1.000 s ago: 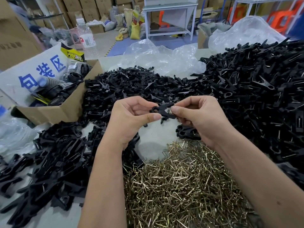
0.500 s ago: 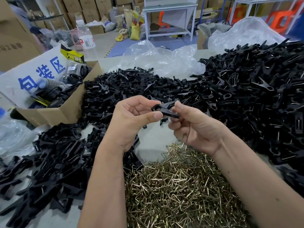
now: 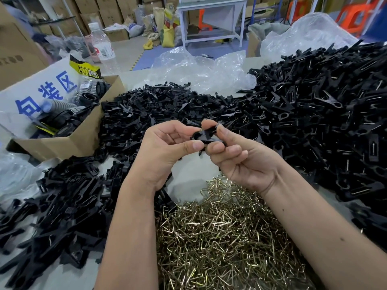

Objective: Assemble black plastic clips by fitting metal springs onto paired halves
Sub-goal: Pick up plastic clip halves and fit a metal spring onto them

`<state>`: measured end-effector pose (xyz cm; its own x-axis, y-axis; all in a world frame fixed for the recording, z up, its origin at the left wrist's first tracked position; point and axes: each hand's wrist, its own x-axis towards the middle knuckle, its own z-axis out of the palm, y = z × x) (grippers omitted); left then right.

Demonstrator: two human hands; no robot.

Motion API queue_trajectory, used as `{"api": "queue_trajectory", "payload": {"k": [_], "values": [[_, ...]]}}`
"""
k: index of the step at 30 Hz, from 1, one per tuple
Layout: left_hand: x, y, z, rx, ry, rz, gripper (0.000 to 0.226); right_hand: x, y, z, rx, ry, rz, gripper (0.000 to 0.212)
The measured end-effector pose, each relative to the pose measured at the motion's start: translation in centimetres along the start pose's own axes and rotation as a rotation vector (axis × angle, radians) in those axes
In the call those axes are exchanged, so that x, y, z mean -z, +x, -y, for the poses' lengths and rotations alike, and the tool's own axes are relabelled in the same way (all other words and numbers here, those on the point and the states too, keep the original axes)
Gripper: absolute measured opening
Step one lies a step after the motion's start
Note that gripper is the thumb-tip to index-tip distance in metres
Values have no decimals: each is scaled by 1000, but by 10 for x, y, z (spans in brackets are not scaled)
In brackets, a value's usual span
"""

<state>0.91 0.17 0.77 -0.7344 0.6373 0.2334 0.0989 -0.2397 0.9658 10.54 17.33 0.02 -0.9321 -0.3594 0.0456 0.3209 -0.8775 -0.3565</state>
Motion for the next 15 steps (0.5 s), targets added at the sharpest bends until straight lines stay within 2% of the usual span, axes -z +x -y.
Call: {"api": "queue_trajectory", "payload": {"k": [2,5,9,12,15], "values": [[0,1,-1,-7,0,6,31,-3,-1,1,9,-46,-21,33],[0,1,0,-10,-4,11,27,-5,-1,0,44,-162,-107,20],[1,2,-1,-33,48,5,24,-7,0,0,142,-396,-179,22],[7,4,0,-40,176,-65,21,-10,-1,7,261,-760,-312,22],[18,7,6,30,503,-255,17,-10,-8,20,456,-1258,-638,14]]}}
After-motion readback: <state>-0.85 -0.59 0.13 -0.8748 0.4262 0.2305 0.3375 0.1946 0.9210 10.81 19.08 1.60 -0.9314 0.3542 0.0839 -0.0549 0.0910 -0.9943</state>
